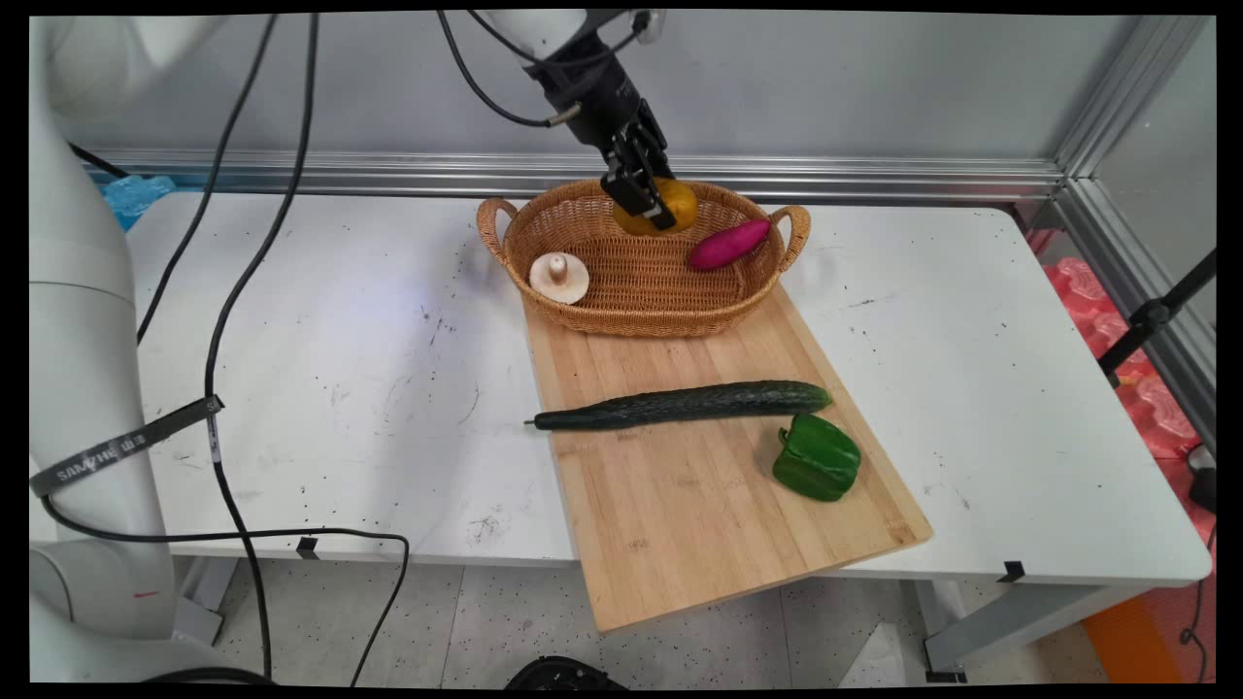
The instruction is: Place the picked object on the cutting board
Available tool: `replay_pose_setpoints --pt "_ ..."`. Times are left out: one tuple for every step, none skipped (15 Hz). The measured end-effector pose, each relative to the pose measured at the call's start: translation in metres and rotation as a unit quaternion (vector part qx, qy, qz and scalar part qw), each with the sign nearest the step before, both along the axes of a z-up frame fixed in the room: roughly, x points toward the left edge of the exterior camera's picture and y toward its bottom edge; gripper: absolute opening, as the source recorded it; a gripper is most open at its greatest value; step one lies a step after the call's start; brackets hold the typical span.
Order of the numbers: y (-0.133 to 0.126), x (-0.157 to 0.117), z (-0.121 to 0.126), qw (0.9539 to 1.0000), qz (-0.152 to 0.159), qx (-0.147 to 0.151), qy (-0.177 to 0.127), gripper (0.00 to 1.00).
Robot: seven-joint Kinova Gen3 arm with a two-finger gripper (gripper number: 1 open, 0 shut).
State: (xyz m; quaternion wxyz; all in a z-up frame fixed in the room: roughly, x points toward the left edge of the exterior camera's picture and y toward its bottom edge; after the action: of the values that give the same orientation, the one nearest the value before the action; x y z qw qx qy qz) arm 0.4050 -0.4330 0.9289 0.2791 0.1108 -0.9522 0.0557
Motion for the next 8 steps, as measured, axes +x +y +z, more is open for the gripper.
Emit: replay_pose_setpoints --pt "0.01 -0.003 0.007 1.0 0.0 0.003 0.003 0.0" --pt "0.019 -0.006 0.011 1.0 -0.002 0.006 0.005 0.0" --pt "0.029 -0.01 0.015 0.9999 -0.006 0.01 0.007 0.0" --pt "0.041 -0.015 0.019 0.9998 -0.012 0.014 0.008 0.0" --pt "0.055 -0.021 0.022 0.9996 -0.02 0.019 0.008 0.0" --pt "0.064 -0.024 0.023 0.9994 -0.025 0.022 0.008 0.0" --pt "0.072 -0.028 0.024 0.9992 -0.031 0.024 0.008 0.0" --pt "0.08 -0.031 0.024 0.999 -0.036 0.026 0.007 0.0"
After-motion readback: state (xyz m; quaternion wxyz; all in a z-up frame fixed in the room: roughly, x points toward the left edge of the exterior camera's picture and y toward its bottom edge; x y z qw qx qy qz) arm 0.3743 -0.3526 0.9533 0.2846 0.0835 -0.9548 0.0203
